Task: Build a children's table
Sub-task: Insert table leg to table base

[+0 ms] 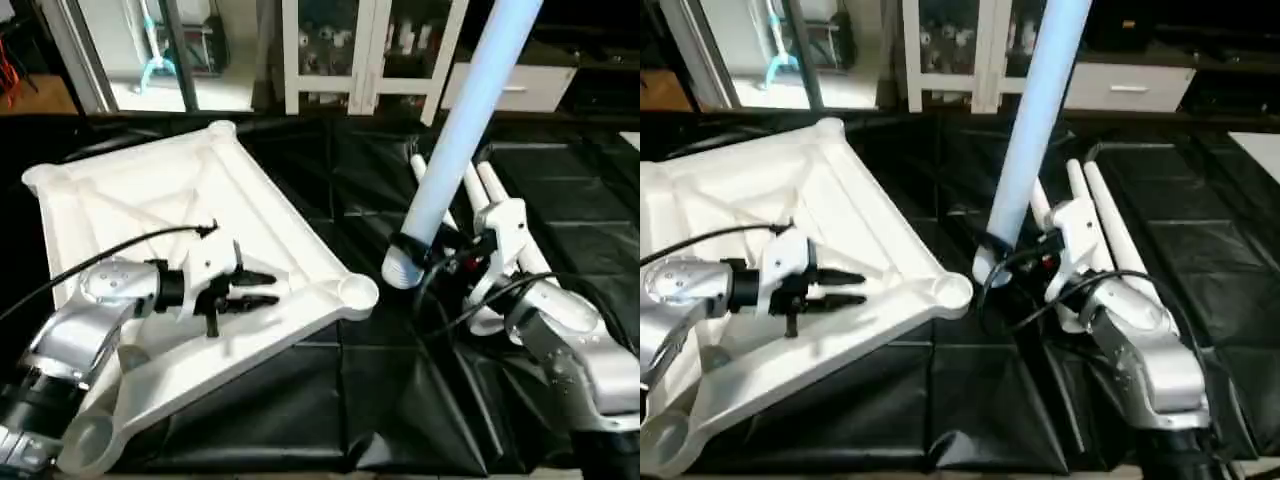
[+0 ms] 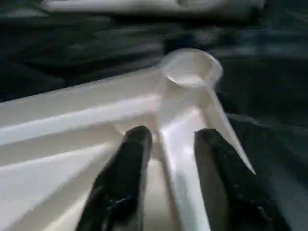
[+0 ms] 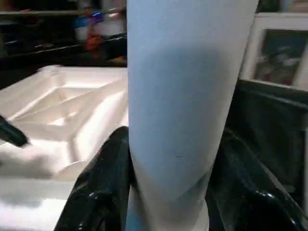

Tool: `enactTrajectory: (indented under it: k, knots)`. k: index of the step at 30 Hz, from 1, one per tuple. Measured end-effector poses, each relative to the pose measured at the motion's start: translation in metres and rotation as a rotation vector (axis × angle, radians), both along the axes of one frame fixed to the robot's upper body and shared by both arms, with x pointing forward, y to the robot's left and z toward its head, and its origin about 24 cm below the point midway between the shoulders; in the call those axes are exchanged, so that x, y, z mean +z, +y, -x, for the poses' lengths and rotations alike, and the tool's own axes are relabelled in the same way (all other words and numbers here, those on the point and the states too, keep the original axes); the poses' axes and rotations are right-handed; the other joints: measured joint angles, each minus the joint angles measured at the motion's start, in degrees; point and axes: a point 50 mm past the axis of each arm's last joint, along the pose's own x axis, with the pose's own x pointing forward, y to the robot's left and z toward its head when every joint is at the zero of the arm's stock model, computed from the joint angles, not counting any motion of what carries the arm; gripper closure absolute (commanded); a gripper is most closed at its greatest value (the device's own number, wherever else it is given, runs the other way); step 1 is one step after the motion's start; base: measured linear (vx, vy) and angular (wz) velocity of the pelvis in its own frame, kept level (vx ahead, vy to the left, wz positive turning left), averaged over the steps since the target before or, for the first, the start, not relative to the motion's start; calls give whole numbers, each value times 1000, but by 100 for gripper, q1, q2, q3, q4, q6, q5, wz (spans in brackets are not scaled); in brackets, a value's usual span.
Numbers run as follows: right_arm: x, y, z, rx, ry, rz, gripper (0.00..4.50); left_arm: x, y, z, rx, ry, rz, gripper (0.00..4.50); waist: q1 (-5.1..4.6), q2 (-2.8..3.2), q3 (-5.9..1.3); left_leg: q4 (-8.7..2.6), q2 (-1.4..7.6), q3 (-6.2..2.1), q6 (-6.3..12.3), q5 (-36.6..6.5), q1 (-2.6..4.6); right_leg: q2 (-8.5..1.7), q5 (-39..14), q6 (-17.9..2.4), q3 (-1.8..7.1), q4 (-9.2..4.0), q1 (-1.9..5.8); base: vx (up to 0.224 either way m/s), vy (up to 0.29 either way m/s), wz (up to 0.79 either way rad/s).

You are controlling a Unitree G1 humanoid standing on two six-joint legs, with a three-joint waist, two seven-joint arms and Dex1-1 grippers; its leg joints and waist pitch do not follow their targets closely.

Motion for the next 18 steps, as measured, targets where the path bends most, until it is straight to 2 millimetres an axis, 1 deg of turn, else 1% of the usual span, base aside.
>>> enactTrajectory:
  k: [2, 4, 7, 9, 11, 12, 15, 16, 17, 18]
  knots:
    - [-3, 0, -5, -23, -14, -3, 262, 0, -8, 0, 44, 10, 24, 274, -7, 16, 7, 0, 0, 2, 0, 0, 1, 0, 0, 0, 2, 0, 1, 0, 0, 0]
    - [-2, 2, -12, -36, -43, -4, 262, -5, -22, 3, 58, 44, 48, 274, -7, 29, 16, 0, 0, 4, 1, 0, -4, -1, 0, 0, 2, -2, -1, 0, 0, 0]
    - [1, 6, -22, -14, -58, -18, 262, -20, -42, 12, 62, 109, 69, 274, -7, 29, 19, -5, 4, 4, 3, 0, -14, 2, 0, 0, -3, -11, -7, 0, 0, 0]
    - [3, 9, -27, 27, -44, -45, 262, -28, -53, 19, 56, 148, 71, 274, -8, 28, 20, -6, 6, 4, 9, 4, -37, 3, 0, 0, -4, -11, -26, 0, 0, 0]
    - [5, 12, -31, 70, -34, -71, 262, -30, -57, 23, 53, 168, 67, 274, -15, 18, 25, -6, 7, 6, 38, 22, -62, 3, 0, 0, -4, -4, -56, 0, 0, 0]
    - [7, 13, -33, 92, -34, -89, 262, -30, -60, 24, 47, 173, 66, 247, -6, 16, 27, -6, 8, 6, 56, 33, -72, 3, 0, 0, -6, -2, -69, 0, 0, 0]
    - [9, 16, -34, 126, -39, -111, 262, -28, -61, 26, 42, 172, 64, 241, 0, 7, 33, -10, 11, 7, 57, 33, -74, 4, 0, 0, -10, -4, -71, 0, 0, 0]
    - [8, 17, -33, 148, -35, -122, 262, -28, -61, 27, 38, 169, 58, 223, -3, -2, 38, -11, 11, 8, 57, 33, -73, 4, 0, 0, -10, -5, -71, 0, 0, 0]
    - [6, 19, -34, 190, -28, -129, 262, -29, -59, 30, 36, 165, 34, 223, -5, -15, 46, -11, 12, 9, 56, 33, -72, 4, 0, 0, -9, -5, -71, 0, 0, 0]
    - [4, 20, -34, 221, -23, -127, 262, -33, -57, 34, 37, 167, 2, 209, -11, -30, 55, -11, 12, 10, 56, 33, -73, 4, 0, 0, -9, -8, -71, 0, 0, 0]
